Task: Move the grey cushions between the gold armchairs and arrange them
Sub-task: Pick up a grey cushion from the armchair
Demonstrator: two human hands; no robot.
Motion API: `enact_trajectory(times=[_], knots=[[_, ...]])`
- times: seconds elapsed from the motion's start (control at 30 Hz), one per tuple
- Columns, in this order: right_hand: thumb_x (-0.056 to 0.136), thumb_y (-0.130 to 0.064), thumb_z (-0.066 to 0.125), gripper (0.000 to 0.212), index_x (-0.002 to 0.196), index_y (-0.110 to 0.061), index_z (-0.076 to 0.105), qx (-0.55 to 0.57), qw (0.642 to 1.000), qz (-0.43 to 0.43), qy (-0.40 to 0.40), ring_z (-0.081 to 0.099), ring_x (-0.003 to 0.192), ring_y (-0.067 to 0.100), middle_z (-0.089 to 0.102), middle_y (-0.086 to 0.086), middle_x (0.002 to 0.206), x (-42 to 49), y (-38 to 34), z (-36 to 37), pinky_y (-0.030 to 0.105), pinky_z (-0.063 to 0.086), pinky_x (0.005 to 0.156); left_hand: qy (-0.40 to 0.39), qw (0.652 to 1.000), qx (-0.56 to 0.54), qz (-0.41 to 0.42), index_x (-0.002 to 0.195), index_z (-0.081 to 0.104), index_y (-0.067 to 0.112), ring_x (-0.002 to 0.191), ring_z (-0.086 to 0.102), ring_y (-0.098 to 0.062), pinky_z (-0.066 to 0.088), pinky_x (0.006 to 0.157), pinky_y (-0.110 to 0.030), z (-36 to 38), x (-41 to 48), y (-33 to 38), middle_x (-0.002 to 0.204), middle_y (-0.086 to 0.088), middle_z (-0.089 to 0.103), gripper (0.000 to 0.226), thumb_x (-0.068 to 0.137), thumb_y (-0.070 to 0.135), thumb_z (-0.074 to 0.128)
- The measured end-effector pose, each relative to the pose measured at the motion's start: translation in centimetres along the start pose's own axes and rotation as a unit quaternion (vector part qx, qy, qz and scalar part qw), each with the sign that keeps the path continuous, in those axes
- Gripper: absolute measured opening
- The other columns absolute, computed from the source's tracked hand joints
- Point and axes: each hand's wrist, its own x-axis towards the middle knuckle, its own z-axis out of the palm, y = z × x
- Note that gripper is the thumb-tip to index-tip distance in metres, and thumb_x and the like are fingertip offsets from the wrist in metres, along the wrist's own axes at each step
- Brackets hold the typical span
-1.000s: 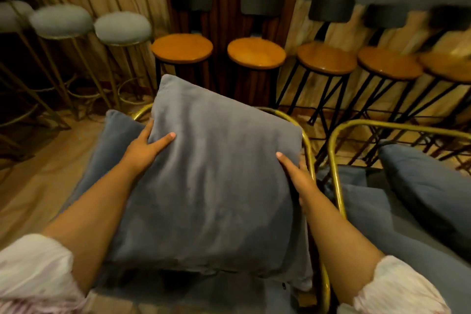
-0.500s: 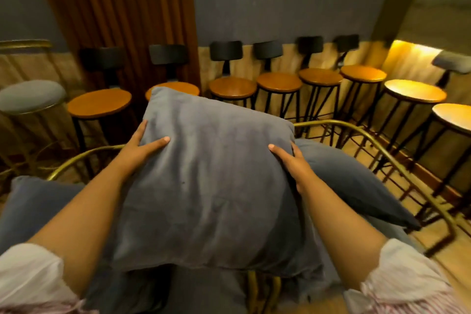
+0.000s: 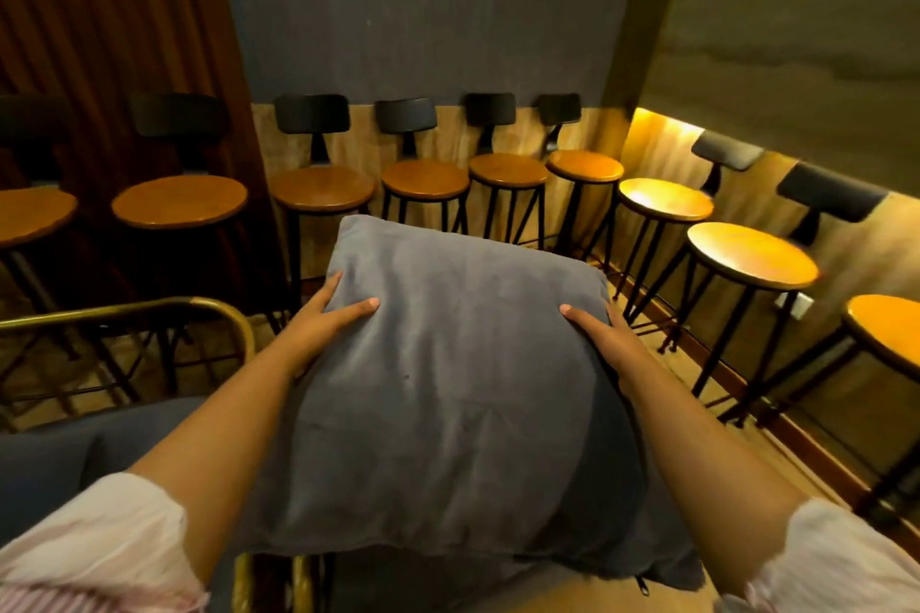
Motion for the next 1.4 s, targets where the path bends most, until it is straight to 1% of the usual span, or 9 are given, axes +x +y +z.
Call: enact_trajectory(times=[0.13, 0.43, 0.53, 0.6, 0.7, 0.8, 1.17, 1.3, 1.4], knots=[[0.062, -0.067, 0.071, 0.102, 0.148, -0.039, 0.024, 0.001, 0.999, 0.034, 0.002, 0.043, 0.131, 0.035, 0.036, 0.004, 0.153, 5.5, -0.1, -2.2, 0.052, 0.039, 0.106, -0.004, 1.000, 0.012, -0.006, 0.149, 0.019, 0.041, 0.141, 0.032, -0.033, 0.032, 0.111, -0.052, 4.2, 4.9, 1.7, 0.159, -0.001, 0.024, 0.093, 0.072, 0.053, 0.071], [0.071, -0.064, 0.066, 0.094, 0.149, -0.036, 0.022, -0.043, 0.998, 0.045, 0.027, 0.039, 0.135, 0.035, 0.032, 0.005, 0.155, 21.1, -1.1, -2.9, 0.051, 0.036, 0.106, -0.022, 0.998, 0.039, -0.037, 0.150, 0.019, 0.039, 0.138, 0.036, -0.037, 0.035, 0.109, -0.054, 10.3, 21.0, 3.0, 0.158, -0.004, 0.026, 0.093, 0.074, 0.055, 0.070], [0.065, -0.072, 0.063, 0.098, 0.148, -0.044, 0.018, -0.073, 0.995, 0.061, 0.025, 0.039, 0.134, 0.038, 0.032, 0.008, 0.155, 25.1, 0.5, -0.5, 0.053, 0.036, 0.109, 0.006, 0.989, 0.130, -0.075, 0.150, 0.012, 0.040, 0.139, 0.032, -0.042, 0.033, 0.111, -0.056, 12.2, 26.1, 1.4, 0.159, -0.011, 0.023, 0.098, 0.071, 0.066, 0.064], [0.064, -0.081, 0.052, 0.094, 0.145, -0.053, 0.014, -0.146, 0.986, 0.084, 0.004, 0.031, 0.139, 0.042, 0.024, 0.014, 0.157, 27.0, 2.7, 2.4, 0.056, 0.028, 0.113, 0.004, 0.966, 0.230, -0.118, 0.150, 0.001, 0.042, 0.143, 0.019, -0.047, 0.024, 0.114, -0.059, 14.2, 28.2, -0.4, 0.161, -0.015, 0.009, 0.103, 0.069, 0.078, 0.053], [0.074, -0.084, 0.027, 0.079, 0.144, -0.056, 0.002, -0.286, 0.951, 0.119, -0.019, -0.002, 0.146, 0.045, -0.007, 0.014, 0.161, 27.8, 5.5, 6.4, 0.066, -0.001, 0.112, 0.004, 0.940, 0.313, -0.136, 0.147, -0.009, 0.048, 0.144, 0.004, -0.050, 0.013, 0.114, -0.064, 16.4, 28.5, -3.1, 0.162, -0.012, -0.011, 0.099, 0.068, 0.085, 0.039], [0.079, -0.081, 0.019, 0.075, 0.144, -0.055, -0.005, -0.329, 0.936, 0.121, -0.016, -0.010, 0.145, 0.045, -0.015, 0.013, 0.161, 28.4, 6.8, 7.8, 0.069, -0.008, 0.108, 0.007, 0.932, 0.336, -0.140, 0.145, -0.011, 0.051, 0.145, 0.004, -0.048, 0.011, 0.114, -0.066, 16.1, 29.3, -4.8, 0.162, -0.010, -0.012, 0.097, 0.068, 0.087, 0.034], [0.084, -0.076, 0.019, 0.072, 0.148, -0.048, 0.000, -0.373, 0.922, 0.103, 0.002, 0.001, 0.146, 0.044, -0.003, 0.014, 0.162, 28.2, 7.3, 7.5, 0.065, 0.001, 0.111, -0.006, 0.923, 0.366, -0.119, 0.148, -0.010, 0.044, 0.146, 0.002, -0.047, 0.012, 0.114, -0.065, 16.0, 29.2, -4.4, 0.162, -0.013, -0.009, 0.096, 0.071, 0.085, 0.031], [0.087, -0.070, 0.019, 0.073, 0.150, -0.034, 0.017, -0.373, 0.927, 0.021, 0.031, 0.024, 0.143, 0.038, 0.025, 0.013, 0.157, 25.8, 6.1, 7.0, 0.060, 0.021, 0.114, -0.013, 0.906, 0.421, -0.046, 0.152, 0.003, 0.033, 0.148, 0.006, -0.039, 0.016, 0.116, -0.059, 15.7, 25.9, -2.7, 0.163, -0.012, 0.002, 0.079, 0.087, 0.071, 0.025], [0.089, -0.067, 0.025, 0.072, 0.151, -0.030, 0.020, -0.390, 0.920, -0.049, -0.002, 0.021, 0.144, 0.037, 0.022, 0.010, 0.159, 21.7, 4.6, 8.2, 0.058, 0.018, 0.115, -0.048, 0.895, 0.442, -0.022, 0.152, 0.010, 0.033, 0.148, 0.008, -0.038, 0.018, 0.117, -0.056, 14.9, 21.3, -2.1, 0.163, -0.010, 0.004, 0.070, 0.091, 0.063, 0.030]])
